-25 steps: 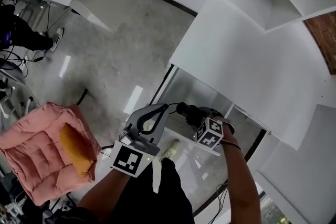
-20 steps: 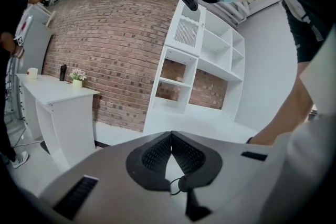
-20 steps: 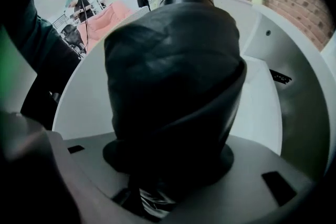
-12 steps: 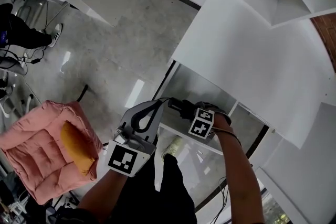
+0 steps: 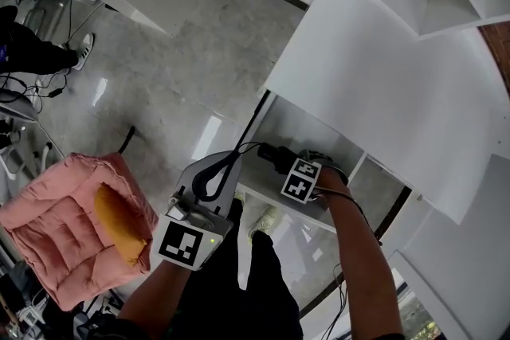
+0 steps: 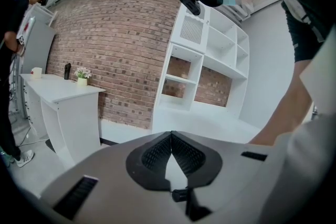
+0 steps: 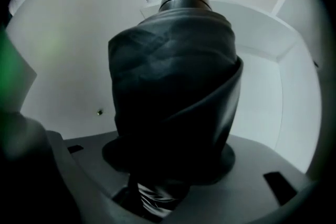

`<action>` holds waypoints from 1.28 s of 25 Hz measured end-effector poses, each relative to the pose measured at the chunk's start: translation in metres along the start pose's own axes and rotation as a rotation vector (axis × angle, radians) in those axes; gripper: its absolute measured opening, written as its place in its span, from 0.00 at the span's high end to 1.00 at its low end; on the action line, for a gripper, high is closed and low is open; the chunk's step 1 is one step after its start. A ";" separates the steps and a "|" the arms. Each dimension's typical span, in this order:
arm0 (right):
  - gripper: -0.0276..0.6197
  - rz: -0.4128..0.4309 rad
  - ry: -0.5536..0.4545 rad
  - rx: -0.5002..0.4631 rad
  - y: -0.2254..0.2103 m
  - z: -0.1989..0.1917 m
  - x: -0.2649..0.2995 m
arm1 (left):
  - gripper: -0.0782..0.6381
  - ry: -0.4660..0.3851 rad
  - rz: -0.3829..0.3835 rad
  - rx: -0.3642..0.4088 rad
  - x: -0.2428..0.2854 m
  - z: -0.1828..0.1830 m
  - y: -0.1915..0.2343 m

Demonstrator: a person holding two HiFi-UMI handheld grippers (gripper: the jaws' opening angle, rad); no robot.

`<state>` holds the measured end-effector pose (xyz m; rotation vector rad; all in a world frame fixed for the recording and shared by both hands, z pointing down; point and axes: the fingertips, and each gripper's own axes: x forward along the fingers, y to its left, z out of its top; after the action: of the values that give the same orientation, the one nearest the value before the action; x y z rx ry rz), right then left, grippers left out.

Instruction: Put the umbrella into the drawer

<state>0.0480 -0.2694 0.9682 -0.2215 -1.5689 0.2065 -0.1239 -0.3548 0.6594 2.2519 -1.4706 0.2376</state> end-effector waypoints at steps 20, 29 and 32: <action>0.61 0.022 -0.032 0.067 0.008 0.007 -0.015 | 0.88 -0.003 -0.008 0.022 -0.006 0.005 0.001; 0.93 -0.098 -0.197 0.231 0.001 0.011 -0.066 | 0.88 0.033 -0.058 0.043 -0.004 -0.002 -0.023; 0.94 -0.118 -0.274 0.292 0.006 0.013 -0.094 | 0.88 0.037 -0.071 0.038 -0.005 -0.001 -0.032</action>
<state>0.0358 -0.2890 0.8757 0.1334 -1.7938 0.3817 -0.0972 -0.3396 0.6496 2.3124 -1.3762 0.2858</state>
